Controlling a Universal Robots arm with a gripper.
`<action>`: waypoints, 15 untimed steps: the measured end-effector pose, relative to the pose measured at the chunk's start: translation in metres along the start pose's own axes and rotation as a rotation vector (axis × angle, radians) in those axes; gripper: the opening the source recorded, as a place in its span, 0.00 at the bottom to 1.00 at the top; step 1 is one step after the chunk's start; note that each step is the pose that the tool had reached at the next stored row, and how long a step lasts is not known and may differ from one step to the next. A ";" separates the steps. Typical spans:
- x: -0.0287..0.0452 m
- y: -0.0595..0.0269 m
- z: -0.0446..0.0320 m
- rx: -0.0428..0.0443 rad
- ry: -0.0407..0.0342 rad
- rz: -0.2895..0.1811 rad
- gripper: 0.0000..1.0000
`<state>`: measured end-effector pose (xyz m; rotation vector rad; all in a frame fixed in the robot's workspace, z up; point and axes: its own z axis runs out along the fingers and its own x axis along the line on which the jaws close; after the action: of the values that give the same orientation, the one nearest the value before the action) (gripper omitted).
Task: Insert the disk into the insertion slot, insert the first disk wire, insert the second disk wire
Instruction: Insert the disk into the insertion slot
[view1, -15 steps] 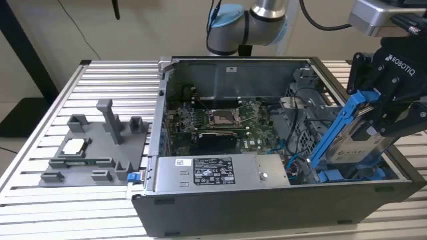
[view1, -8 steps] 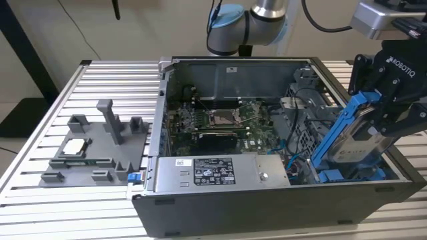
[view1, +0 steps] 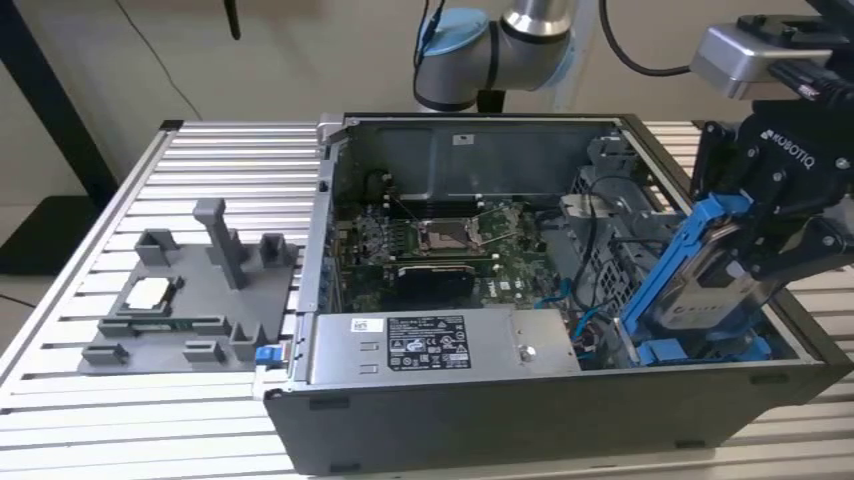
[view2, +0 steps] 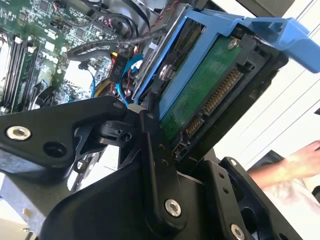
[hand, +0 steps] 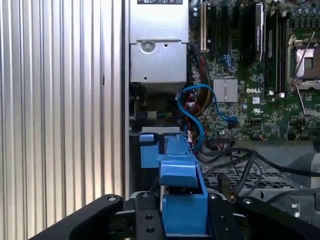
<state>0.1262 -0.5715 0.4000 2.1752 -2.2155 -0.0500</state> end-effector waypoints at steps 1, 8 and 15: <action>0.0000 0.0000 0.0015 -0.0010 0.0001 0.000 0.33; -0.0004 -0.0004 0.0092 -0.0039 -0.0011 0.000 0.34; -0.0005 -0.0003 0.0061 -0.0044 -0.0228 -0.001 0.40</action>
<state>0.1262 -0.5711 0.3939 2.1847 -2.2239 -0.0801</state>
